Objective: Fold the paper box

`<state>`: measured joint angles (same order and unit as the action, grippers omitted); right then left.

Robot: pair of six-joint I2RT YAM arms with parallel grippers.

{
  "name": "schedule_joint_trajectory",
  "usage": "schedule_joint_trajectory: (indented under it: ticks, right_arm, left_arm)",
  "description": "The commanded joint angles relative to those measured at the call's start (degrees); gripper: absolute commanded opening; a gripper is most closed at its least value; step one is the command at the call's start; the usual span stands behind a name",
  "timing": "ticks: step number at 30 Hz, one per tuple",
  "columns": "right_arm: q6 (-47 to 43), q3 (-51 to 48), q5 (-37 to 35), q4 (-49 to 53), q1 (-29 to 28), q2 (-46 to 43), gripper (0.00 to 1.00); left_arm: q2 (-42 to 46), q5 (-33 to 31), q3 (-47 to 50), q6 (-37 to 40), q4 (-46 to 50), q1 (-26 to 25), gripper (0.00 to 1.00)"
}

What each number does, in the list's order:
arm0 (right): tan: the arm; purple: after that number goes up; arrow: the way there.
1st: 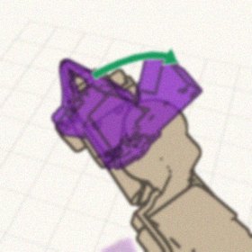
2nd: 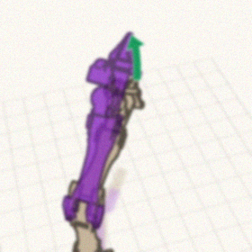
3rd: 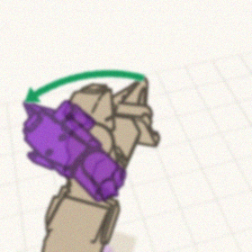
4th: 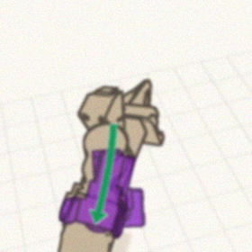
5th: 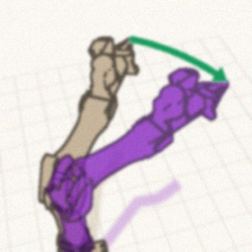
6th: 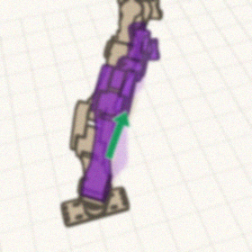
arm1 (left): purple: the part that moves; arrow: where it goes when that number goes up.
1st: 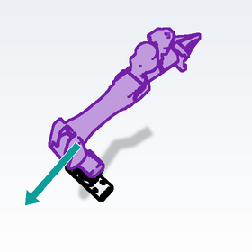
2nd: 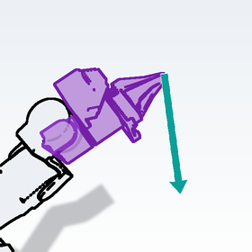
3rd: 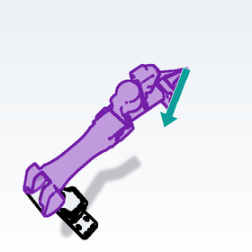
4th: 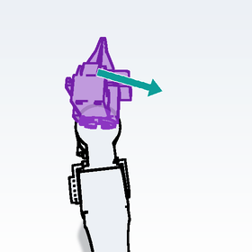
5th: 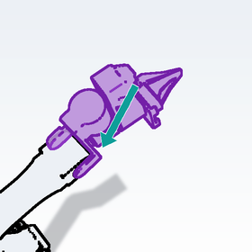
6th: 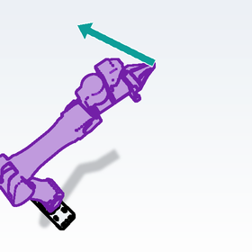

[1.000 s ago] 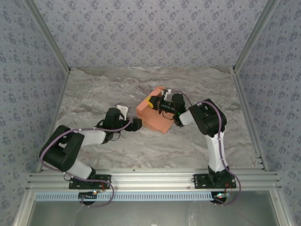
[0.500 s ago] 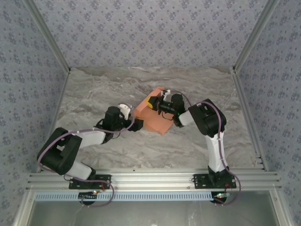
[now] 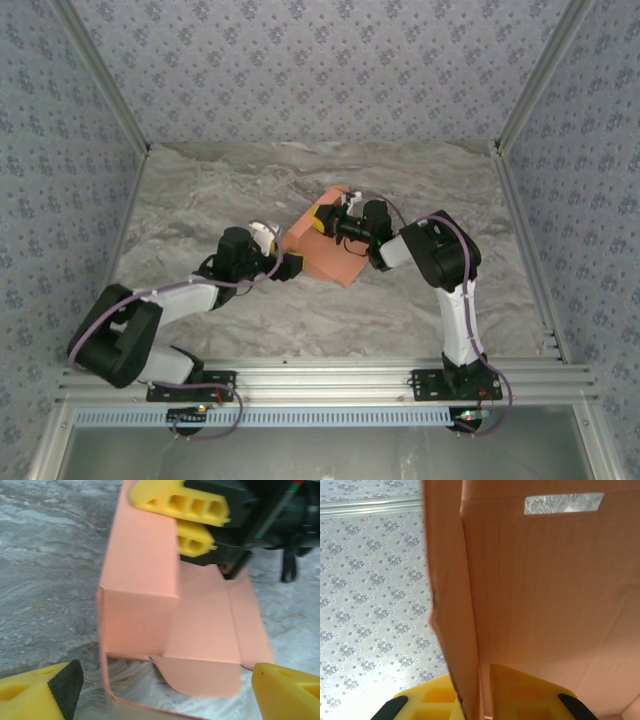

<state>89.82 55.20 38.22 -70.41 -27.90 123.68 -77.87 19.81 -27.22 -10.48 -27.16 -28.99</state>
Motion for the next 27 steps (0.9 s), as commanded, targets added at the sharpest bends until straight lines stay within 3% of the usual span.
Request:
schedule_joint_trajectory:
  ticks: [1,3,6,12,27]
  right_arm:
    - [-0.39,-0.78,0.25,2.23,-0.29,0.78,0.19]
    - [-0.8,-0.61,0.95,2.05,-0.29,0.69,0.29]
    - [-1.27,-0.98,1.58,2.02,-0.3,0.17,0.35]
    - [-2.46,-1.48,1.69,3.31,-0.4,-0.63,0.36]
    - [-1.89,-0.82,1.68,4.01,-0.33,-0.28,0.34]
  left_arm:
    - [2.75,3.91,1.22,2.72,1.19,-0.13,0.94]
    - [3.19,0.51,2.29,3.35,1.42,-0.11,0.94]
    - [2.95,-4.05,5.21,2.55,-3.45,0.02,0.94]
    - [3.06,-9.92,7.64,1.56,-6.74,0.16,0.94]
    - [-3.35,-8.96,3.76,6.02,-9.62,0.2,0.95]
